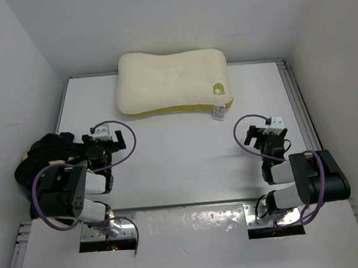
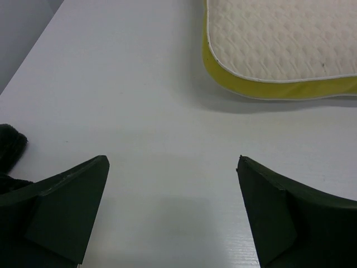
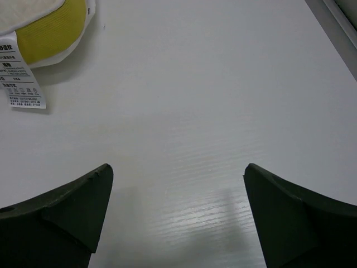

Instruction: Put the pillow into the pillowcase

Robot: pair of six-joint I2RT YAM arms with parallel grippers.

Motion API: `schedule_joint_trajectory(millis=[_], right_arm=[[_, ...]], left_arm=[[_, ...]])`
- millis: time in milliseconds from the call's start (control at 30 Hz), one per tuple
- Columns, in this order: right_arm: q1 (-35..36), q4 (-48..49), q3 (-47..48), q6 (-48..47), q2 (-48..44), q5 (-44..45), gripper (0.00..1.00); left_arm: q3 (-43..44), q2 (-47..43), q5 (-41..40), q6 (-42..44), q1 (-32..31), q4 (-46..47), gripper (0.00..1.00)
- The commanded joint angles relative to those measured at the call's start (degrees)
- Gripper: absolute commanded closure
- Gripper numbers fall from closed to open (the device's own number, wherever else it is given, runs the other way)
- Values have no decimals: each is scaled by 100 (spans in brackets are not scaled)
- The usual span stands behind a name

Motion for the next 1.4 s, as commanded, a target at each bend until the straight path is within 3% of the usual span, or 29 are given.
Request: schedule_joint_trajectory(millis=[0,67,100,133,167,200,233,267,300,333,367,400,433,467,500,533,567,600,633,667,733,767,800,867,900,933,1100,1267,1367], right_arm=[[-23,49,-290,35,-136,-113,1],[82,-720,111,-139,-791,-122,1],[135,-1935,628,-176,-1039,-105,1],[188,-2443,885,-167,-1277,-113,1],[223,-3318,1192,-89,-1644,-209,1],[232,-3736,1857,-149,-1770,-724,1],[302,-4131,2211,-480,-1858,-1042,1],[346,-4910,2615,-736,-1894,-1306,1],[407,-5283,3428,-991,-1833,-1570,1],[573,-5643,3828,-1655,-1737,-1573,1],[653,-6387,4293,-2027,-1597,-1520,1],[767,-6873,5220,-2300,-1160,-1363,1],[907,-7234,5717,-2616,-886,-970,1],[926,-7986,6270,-2611,-596,-862,1],[935,-8368,7346,-2524,16,-904,2],[866,-8981,7835,-2392,291,-1488,31],[804,-9109,8519,-2078,764,-1824,93],[795,-9014,8656,-1787,925,-1932,96],[803,-8578,8666,-1576,1040,-1950,91],[821,-8322,8501,-1460,1128,-1907,39],[891,-7629,8272,-775,1331,-1705,18],[883,-7494,8114,-600,1401,-1574,6],[848,-7371,8069,-224,1471,-1468,1],[777,-7361,8155,130,1822,-1415,1],[725,-7431,8235,393,1937,-1380,1],[733,-7544,8305,439,2234,-1353,1],[733,-7284,8499,1087,3123,-1361,1],[724,-7009,8806,1809,4054,-1485,1],[838,-6975,8921,1767,4362,-1248,1]], left_arm=[[36,-10,-5,-123,39,442,0],[36,-19,-49,-123,22,415,0],[36,-37,-84,-123,22,406,0],[71,-28,-84,-123,13,398,0],[132,-80,629,155,13,328,0],[202,-481,1132,297,91,-317,0],[803,-859,1694,464,162,-1272,0],[1340,-1228,2579,1188,189,-2299,0],[1902,-1502,2779,1525,76,-3928,0],[2491,-1513,2859,1981,22,-4710,0],[3767,-1331,2686,2203,-56,-5388,0],[4389,-1155,2432,2423,-83,-6578,0],[4961,-996,2012,2530,-101,-7086,0],[5897,-673,1042,2513,-75,-7413,0],[6307,-522,562,2522,-57,-8051,0],[6659,-390,262,2722,-14,-8449,0],[7341,-110,198,2959,117,-9401,9],[7618,41,328,2970,179,-9872,39],[7821,225,172,2822,224,-10216,77],[7910,270,-73,2603,207,-10524,100],[7841,350,-442,2539,154,-10807,100],[7727,315,-627,2531,154,-10904,91],[7361,263,-734,2609,189,-10931,63],[6998,78,-919,2715,548,-11054,32],[6736,78,-928,2802,706,-11133,9],[6568,78,-1172,2821,1055,-11160,0],[5347,-80,-1683,3268,1972,-9765,0],[5020,218,-1710,3707,2043,-9377,0],[4397,446,-2070,3998,2052,-8534,0]])
